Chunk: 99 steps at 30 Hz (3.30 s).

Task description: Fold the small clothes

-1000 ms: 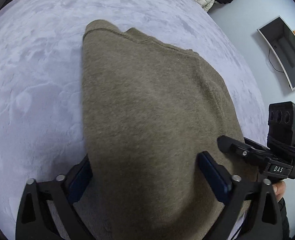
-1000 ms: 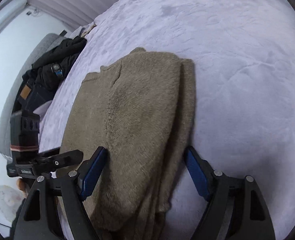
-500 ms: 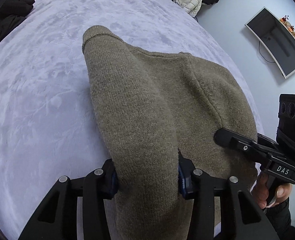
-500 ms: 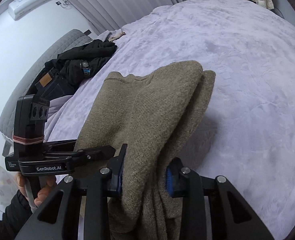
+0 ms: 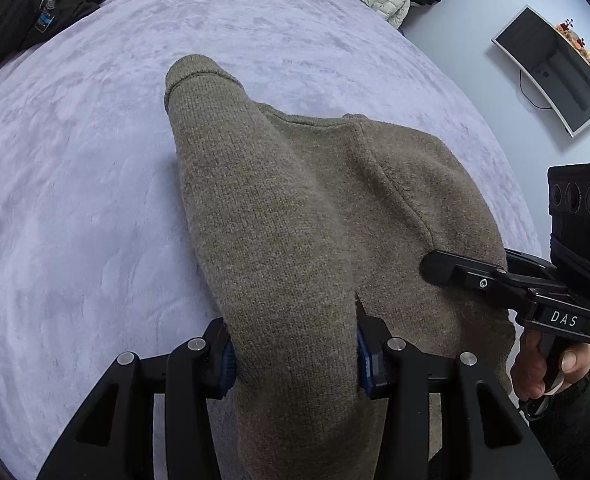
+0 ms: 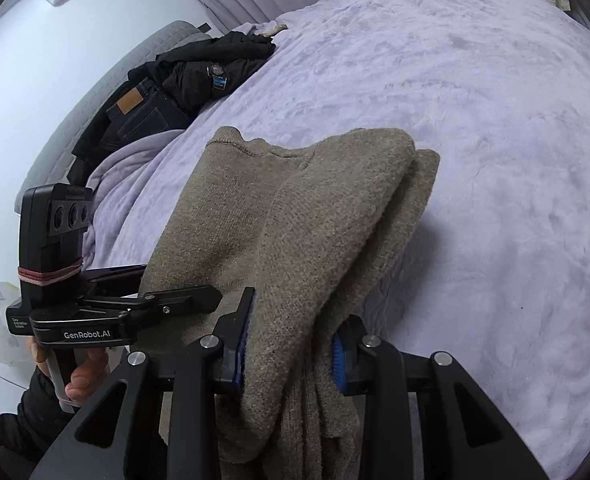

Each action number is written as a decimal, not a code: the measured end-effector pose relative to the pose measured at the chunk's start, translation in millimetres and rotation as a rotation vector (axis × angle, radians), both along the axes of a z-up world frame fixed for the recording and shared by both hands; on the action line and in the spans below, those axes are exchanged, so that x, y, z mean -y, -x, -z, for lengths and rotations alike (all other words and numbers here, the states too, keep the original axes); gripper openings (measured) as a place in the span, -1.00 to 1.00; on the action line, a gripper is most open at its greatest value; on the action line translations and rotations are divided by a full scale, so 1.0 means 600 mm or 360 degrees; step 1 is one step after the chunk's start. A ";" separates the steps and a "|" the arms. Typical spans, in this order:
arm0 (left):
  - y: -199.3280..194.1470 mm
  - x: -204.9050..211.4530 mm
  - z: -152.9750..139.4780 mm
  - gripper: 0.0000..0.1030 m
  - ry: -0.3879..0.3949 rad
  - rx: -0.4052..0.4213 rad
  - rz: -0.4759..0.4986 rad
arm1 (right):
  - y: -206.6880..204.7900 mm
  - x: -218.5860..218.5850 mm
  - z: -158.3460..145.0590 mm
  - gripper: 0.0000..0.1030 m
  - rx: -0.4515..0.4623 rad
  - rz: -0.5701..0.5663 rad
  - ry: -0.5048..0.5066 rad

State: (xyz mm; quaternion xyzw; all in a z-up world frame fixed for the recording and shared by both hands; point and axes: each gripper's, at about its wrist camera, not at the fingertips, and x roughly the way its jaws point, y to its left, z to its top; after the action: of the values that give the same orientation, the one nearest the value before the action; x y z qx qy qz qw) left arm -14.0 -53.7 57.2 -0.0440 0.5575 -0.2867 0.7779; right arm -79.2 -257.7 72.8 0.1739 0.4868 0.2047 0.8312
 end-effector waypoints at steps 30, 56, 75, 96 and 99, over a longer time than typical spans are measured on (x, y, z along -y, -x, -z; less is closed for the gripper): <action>0.147 0.036 -0.002 0.62 -0.0102 0.0563 0.0510 | 0.138 -0.068 0.036 0.22 0.0491 -0.0630 0.0792; -0.029 0.030 0.015 0.84 -0.0406 0.0391 0.0101 | 0.020 -0.071 -0.036 0.54 0.0572 -0.0700 0.0560; 0.074 -0.028 -0.024 0.84 -0.0446 0.0467 -0.0031 | 0.139 -0.094 0.021 0.56 0.0513 -0.0778 0.0924; 0.150 -0.051 0.038 1.00 -0.0552 0.0332 -0.0028 | 0.212 -0.097 0.065 0.56 0.0483 -0.0700 0.0763; 0.154 -0.050 0.021 1.00 -0.0600 0.0357 -0.0040 | 0.221 -0.093 0.047 0.56 0.0422 -0.0712 0.0861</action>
State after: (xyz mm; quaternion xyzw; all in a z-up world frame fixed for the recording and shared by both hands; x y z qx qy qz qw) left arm -106.1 -24.0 44.8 0.1274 0.5105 -0.1708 0.8331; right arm -211.5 -201.8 44.4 -0.1906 0.4373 0.2659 0.8377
